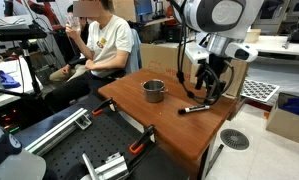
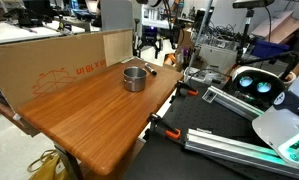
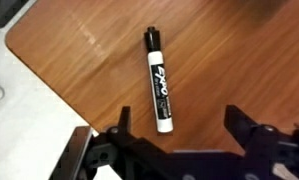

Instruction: Place the marker inside the pot

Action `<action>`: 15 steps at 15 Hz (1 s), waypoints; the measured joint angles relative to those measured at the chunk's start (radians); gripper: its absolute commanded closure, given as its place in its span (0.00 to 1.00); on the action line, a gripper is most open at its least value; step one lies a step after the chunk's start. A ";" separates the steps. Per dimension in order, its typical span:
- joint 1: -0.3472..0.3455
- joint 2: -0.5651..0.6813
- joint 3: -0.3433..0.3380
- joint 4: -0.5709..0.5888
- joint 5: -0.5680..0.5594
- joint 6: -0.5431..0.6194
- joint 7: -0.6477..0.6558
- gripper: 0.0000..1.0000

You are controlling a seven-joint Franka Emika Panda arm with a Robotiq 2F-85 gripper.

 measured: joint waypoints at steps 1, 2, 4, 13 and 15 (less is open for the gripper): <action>0.000 0.014 -0.002 0.002 -0.011 0.019 0.016 0.00; 0.000 0.027 -0.004 0.004 -0.023 0.035 0.032 0.00; 0.001 0.051 -0.008 0.013 -0.042 0.052 0.060 0.00; 0.022 0.105 -0.013 0.043 -0.115 0.068 0.132 0.58; 0.024 0.105 -0.013 0.050 -0.115 0.068 0.134 0.73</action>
